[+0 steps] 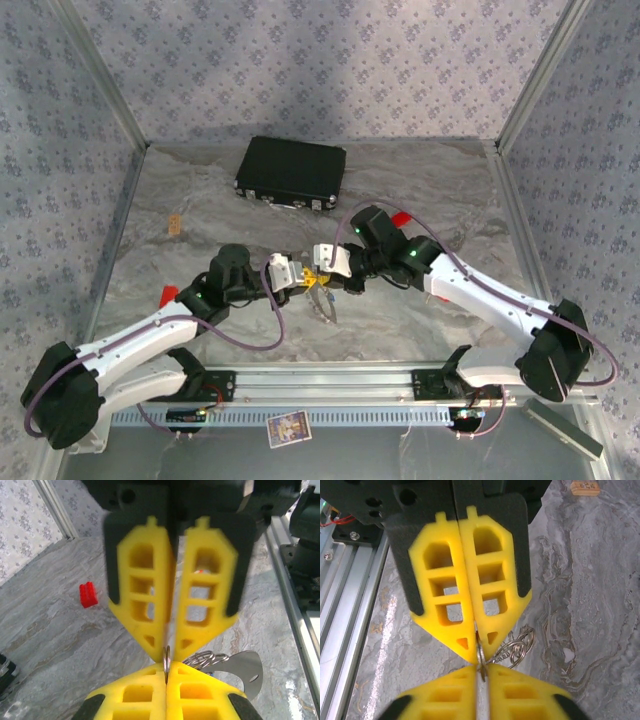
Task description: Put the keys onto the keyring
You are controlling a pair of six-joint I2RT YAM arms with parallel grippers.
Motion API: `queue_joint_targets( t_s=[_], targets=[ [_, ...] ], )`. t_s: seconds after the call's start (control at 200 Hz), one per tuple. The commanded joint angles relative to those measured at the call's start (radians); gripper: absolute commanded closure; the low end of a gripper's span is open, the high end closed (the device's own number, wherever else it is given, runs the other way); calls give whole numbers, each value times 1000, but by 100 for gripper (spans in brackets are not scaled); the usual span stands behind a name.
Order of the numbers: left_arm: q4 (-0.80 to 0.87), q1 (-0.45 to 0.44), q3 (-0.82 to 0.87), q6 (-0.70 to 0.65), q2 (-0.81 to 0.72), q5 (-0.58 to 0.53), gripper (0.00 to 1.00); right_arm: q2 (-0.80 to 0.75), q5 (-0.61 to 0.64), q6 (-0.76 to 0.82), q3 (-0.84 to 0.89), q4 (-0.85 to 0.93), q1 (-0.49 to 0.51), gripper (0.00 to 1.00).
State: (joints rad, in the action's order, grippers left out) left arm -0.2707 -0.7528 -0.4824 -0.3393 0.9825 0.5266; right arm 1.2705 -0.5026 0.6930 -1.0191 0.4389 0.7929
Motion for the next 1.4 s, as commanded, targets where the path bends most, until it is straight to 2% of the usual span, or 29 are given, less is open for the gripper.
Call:
queue_joint_targets(
  t_s=[0.0,0.125,0.385,0.615,1.109,1.209,1.304,1.369,1.394],
  targets=[
    [-57,3,22,10,-13,-7,100,-80,-100,-66,75,-129,-44,73],
    [-239,7,92,71,-22,6,100,-103,-208,-162,185,-305,-103,72],
    [-536,60,204,194,6,54,100,-63,-252,-189,237,-395,-111,71],
    [-557,64,208,197,9,92,100,-19,-278,-231,246,-486,-112,72],
    [-562,64,208,196,12,114,100,40,-332,-266,223,-550,-77,78],
    [-570,64,208,199,12,115,100,50,-328,-270,217,-555,-71,86],
    [-572,64,206,201,12,112,100,54,-327,-274,212,-557,-68,100],
    [-554,64,203,199,10,97,100,49,-321,-275,211,-556,-69,100],
    [-541,63,203,198,9,88,96,45,-316,-273,209,-552,-69,100]
  ],
)
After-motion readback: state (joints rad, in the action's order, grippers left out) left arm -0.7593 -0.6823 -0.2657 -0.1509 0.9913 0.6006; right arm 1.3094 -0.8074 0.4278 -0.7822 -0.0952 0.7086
